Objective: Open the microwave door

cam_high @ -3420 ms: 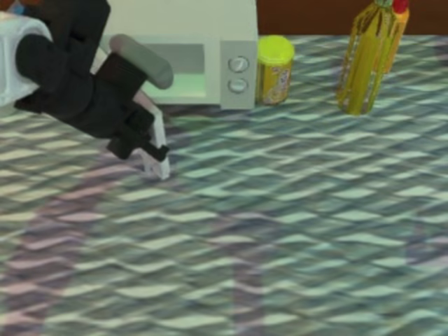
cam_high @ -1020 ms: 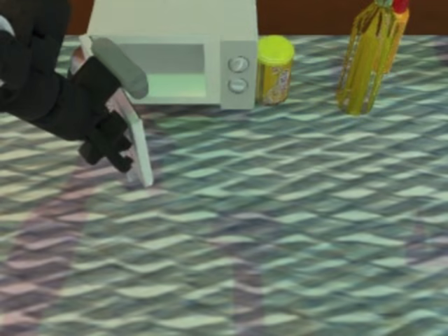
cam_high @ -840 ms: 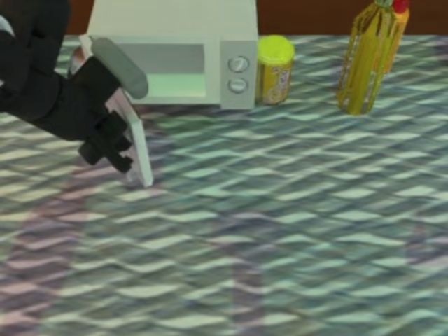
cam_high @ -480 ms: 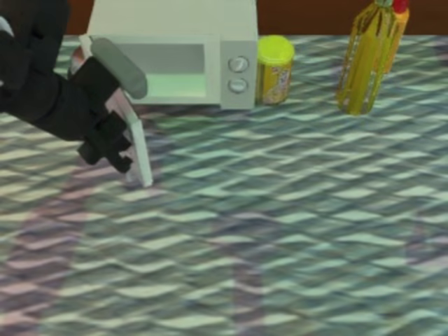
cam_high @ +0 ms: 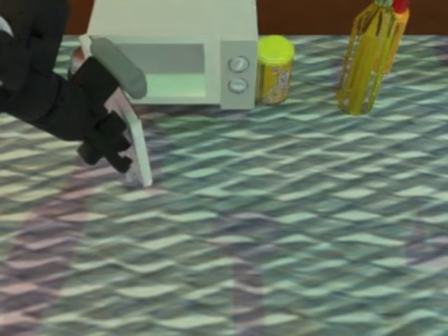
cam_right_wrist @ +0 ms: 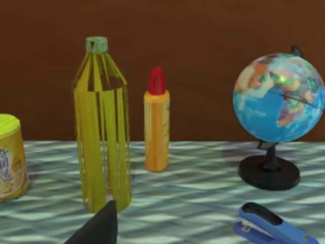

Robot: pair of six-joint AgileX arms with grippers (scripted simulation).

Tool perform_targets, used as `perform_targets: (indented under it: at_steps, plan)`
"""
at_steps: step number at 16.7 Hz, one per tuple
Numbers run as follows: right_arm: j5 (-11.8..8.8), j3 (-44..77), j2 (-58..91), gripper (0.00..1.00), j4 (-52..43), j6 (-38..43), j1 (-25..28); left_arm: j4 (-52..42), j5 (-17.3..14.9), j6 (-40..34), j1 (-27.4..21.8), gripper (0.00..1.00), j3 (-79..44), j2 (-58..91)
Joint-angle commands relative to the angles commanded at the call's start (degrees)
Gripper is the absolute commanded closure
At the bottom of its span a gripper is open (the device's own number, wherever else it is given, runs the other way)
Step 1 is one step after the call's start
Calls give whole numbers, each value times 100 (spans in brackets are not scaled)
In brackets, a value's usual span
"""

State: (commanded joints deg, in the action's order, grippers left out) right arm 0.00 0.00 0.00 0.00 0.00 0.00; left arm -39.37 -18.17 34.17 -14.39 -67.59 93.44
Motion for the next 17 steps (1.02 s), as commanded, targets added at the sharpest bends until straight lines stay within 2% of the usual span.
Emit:
perform_targets:
  at_steps: [8, 17]
  plan:
    - [0, 0, 0, 0, 0, 0, 0, -40, -43, 86, 27, 100, 1, 24]
    - [0, 0, 0, 0, 0, 0, 0, -515, -507, 1299, 531, 100, -90, 41]
